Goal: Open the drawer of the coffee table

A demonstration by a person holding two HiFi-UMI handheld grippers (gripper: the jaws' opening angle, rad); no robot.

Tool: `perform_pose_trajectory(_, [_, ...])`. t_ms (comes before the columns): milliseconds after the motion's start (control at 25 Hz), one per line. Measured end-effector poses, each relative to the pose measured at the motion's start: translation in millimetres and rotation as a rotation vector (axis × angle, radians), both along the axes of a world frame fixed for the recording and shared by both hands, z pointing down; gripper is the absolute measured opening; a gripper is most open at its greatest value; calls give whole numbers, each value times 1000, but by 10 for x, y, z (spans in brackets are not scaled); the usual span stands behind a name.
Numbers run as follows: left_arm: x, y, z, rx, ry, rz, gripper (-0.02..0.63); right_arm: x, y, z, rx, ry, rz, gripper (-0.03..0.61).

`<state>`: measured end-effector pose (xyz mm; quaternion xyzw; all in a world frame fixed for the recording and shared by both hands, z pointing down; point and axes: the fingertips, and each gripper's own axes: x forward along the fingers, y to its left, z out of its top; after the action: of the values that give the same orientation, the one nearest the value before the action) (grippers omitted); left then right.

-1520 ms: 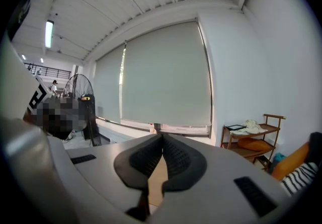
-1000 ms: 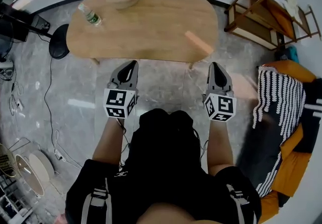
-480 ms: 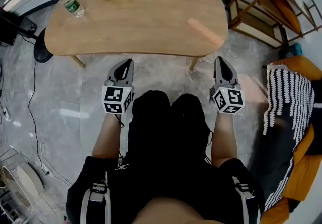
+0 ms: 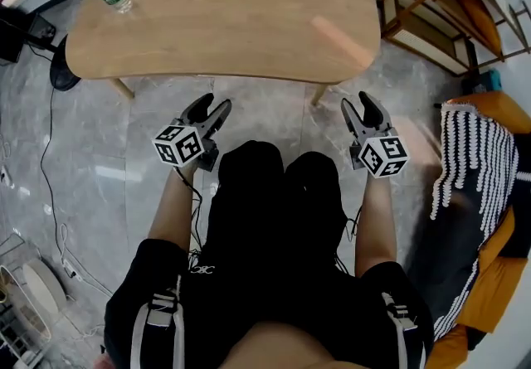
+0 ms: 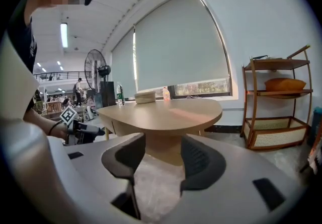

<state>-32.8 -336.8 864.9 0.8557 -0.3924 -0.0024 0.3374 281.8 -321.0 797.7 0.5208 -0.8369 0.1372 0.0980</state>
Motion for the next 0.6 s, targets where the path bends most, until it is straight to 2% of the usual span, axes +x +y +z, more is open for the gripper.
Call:
perform_pose_trajectory(120, [-28,-112,271,-62,99,-47,278,36,-78,166,-28,3,-17,241])
perform_pose_trajectory(320, [-154,-311,627,-109,228,-113,278,7,-271,389,-60,43,-41,241])
perform_pose_trajectory(480, [-303,-496,744,-90,319,-156,278,-48,-384,517,-92,78,-65,242])
perform_pose_trajectory(600, [-380,-651,785,-67,436,-184,278,-75,-467,558,-94,92,-83,242])
